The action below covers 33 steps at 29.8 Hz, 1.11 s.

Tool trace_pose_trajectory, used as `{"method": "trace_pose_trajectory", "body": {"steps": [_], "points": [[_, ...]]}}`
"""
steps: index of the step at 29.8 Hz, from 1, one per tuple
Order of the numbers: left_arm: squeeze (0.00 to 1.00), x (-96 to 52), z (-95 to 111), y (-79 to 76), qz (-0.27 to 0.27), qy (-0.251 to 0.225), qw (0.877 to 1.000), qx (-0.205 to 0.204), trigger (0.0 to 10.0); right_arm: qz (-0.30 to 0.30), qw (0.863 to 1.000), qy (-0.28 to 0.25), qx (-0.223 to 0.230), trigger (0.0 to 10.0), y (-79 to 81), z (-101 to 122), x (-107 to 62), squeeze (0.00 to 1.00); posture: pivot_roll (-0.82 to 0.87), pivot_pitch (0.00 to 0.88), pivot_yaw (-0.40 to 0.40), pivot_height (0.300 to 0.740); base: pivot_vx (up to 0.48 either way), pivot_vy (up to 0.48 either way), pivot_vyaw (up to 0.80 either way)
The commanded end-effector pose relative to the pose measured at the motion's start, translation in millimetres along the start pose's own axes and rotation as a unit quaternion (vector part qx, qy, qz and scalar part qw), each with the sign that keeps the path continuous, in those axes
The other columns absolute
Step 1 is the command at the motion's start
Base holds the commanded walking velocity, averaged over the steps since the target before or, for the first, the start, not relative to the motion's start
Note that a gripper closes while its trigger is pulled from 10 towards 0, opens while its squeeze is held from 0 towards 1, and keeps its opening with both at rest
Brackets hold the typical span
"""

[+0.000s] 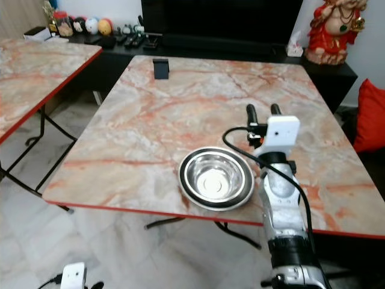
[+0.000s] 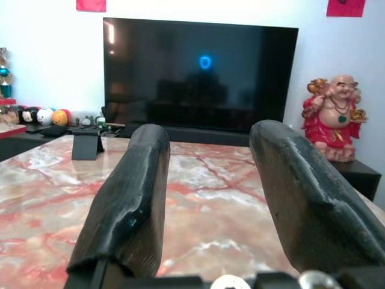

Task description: Setting the table

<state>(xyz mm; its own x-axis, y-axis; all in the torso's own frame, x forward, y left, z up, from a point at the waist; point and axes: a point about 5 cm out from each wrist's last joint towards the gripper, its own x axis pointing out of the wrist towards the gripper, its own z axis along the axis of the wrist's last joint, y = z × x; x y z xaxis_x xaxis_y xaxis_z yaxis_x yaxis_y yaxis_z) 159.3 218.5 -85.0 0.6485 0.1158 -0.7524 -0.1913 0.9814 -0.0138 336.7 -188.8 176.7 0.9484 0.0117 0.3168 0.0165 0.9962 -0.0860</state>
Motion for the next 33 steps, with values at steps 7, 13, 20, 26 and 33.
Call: {"method": "trace_pose_trajectory", "body": {"steps": [7, 13, 20, 26, 33], "points": [[0.00, -1.5, -6, 2.5, 0.002, 0.014, 1.000, -0.009, 10.0, -0.007, 1.000, 0.007, 0.003, 10.0, -3.2, -2, 0.0, 0.00, -0.07, 0.000, 0.013, 0.740, 0.000, 0.305, 0.00], [0.00, -0.8, -3, 4.9, 0.003, 0.012, 1.000, -0.007, 10.0, -0.007, 1.000, 0.008, 0.006, 10.0, -1.6, -3, 0.1, 0.00, -0.07, 0.000, 0.018, 0.740, 0.000, 0.307, 0.00], [0.00, -0.3, 0, 6.6, 0.002, 0.008, 1.000, -0.007, 10.0, -0.008, 1.000, 0.010, 0.009, 10.0, -0.8, -4, 0.3, 0.00, -0.07, 0.000, 0.019, 0.740, 0.000, 0.306, 0.00], [0.00, -1.9, -3, 9.6, 0.003, 0.011, 1.000, -0.007, 10.0, -0.004, 1.000, 0.009, 0.011, 10.0, 2.0, -4, 0.8, 0.00, -0.07, 0.000, 0.021, 0.740, 0.000, 0.307, 0.00], [0.00, -4.5, -9, 16.1, 0.008, 0.023, 1.000, -0.008, 10.0, -0.003, 1.000, 0.006, 0.014, 10.0, 3.4, -3, 1.5, 0.00, -0.08, 0.000, 0.023, 0.740, 0.000, 0.307, 0.00]]}}
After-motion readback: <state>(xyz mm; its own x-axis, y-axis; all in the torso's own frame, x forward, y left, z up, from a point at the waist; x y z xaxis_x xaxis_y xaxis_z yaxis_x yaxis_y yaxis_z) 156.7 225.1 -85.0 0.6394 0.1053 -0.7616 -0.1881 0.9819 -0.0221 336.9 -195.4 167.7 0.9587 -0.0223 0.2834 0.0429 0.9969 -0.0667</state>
